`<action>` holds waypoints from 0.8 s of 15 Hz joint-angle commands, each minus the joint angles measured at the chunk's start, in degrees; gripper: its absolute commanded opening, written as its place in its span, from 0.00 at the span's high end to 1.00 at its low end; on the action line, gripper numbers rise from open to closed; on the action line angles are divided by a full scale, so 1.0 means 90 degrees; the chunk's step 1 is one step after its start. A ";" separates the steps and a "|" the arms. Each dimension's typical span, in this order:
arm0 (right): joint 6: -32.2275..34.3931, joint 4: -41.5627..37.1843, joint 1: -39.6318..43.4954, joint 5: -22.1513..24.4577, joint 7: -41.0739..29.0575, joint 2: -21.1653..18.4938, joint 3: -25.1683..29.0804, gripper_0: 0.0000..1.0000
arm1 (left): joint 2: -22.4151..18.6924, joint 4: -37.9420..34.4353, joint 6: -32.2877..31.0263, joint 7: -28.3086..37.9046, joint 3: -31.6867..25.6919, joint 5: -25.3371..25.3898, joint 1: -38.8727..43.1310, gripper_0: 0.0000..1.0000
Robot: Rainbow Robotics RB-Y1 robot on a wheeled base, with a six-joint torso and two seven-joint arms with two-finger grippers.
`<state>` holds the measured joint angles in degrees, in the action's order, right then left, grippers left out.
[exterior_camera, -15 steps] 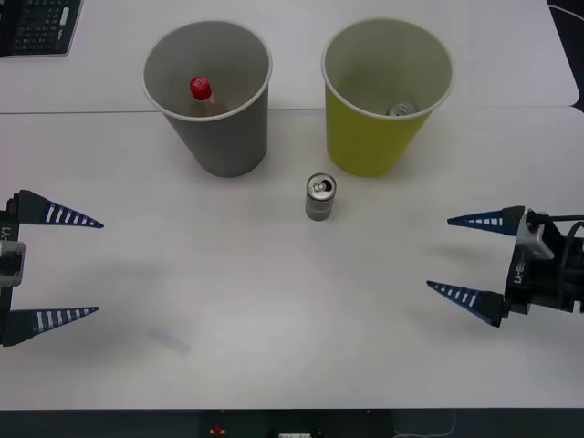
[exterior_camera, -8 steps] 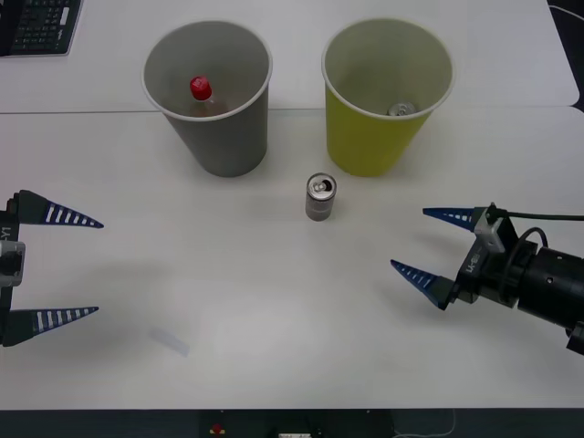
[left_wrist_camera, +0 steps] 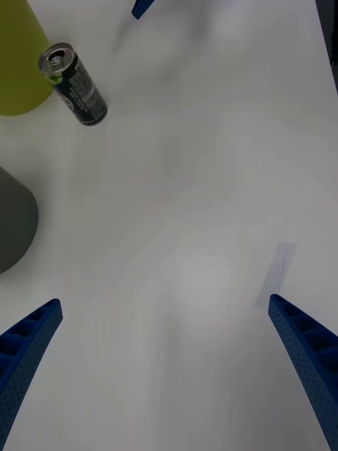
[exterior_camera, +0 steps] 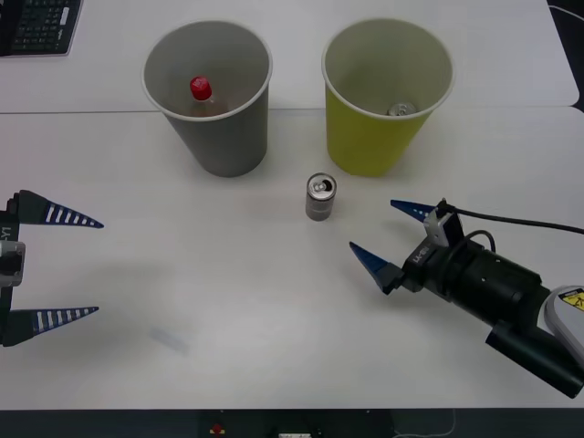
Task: Put the can into the green bin and the plastic bottle into the gray bin
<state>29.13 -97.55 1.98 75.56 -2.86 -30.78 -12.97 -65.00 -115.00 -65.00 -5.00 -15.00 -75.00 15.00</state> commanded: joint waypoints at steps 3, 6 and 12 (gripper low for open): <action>-0.0024 0.1053 -0.0787 0.0413 0.0112 0.0919 -0.0141 0.00 | 0.0000 0.0000 0.0000 0.0000 0.0000 0.0000 0.0000 0.00; -0.0190 0.1483 -0.1128 0.0491 0.0190 0.1222 -0.0268 0.00 | 0.0000 0.0000 0.0000 0.0000 0.0000 0.0000 0.0000 0.00; -0.0581 0.2167 -0.1783 0.0608 0.0200 0.1515 -0.0561 0.00 | 0.0000 0.0000 0.0000 0.0000 0.0000 0.0000 0.0000 0.00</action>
<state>23.95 -78.73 -13.42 80.87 -1.04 -17.41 -17.94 -65.00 -115.00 -65.00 -5.00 -15.00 -75.00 15.00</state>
